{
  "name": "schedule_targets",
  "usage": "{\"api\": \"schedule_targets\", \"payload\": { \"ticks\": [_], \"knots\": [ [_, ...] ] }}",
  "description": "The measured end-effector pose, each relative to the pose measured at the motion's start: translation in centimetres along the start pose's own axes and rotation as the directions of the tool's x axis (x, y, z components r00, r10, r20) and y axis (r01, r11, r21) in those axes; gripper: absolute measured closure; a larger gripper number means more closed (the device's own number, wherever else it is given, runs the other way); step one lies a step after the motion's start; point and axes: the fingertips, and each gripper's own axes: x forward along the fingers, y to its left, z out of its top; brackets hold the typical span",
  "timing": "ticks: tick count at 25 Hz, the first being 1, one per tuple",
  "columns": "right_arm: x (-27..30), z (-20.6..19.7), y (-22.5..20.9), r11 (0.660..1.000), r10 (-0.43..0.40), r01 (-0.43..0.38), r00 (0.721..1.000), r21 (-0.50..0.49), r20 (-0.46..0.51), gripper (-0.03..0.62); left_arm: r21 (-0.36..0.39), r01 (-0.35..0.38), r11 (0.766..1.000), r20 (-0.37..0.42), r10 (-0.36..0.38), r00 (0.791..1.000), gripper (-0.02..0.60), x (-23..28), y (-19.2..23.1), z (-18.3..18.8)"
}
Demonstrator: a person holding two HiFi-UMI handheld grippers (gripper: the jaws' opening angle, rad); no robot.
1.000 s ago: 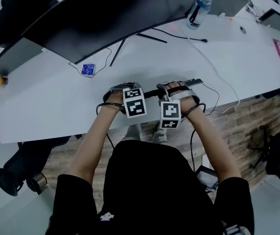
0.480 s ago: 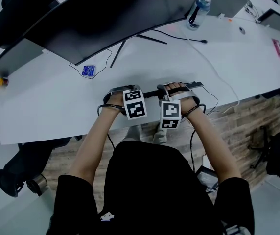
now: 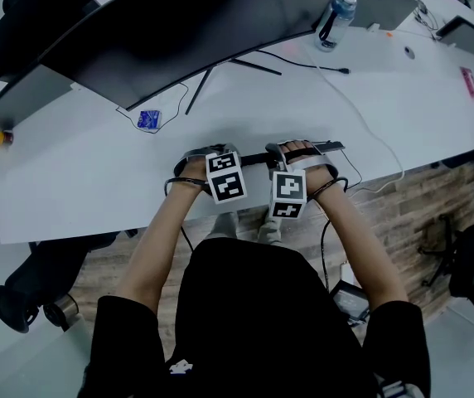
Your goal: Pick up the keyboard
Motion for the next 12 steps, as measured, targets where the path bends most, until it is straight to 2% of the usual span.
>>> {"api": "schedule_targets", "payload": {
  "ticks": [4, 12],
  "knots": [
    [-0.2, 0.0, -0.1, 1.000, 0.009, -0.010, 1.000, 0.022, 0.013, 0.436, 0.020, -0.032, 0.999, 0.005, 0.032, 0.999, 0.503, 0.0, 0.2, 0.0],
    [-2.0, -0.7, -0.8, 0.990, 0.036, -0.043, 0.998, 0.133, 0.058, 0.437, 0.043, -0.050, 0.998, 0.002, 0.050, 0.999, 0.505, -0.1, 0.3, -0.3]
  ]
}}
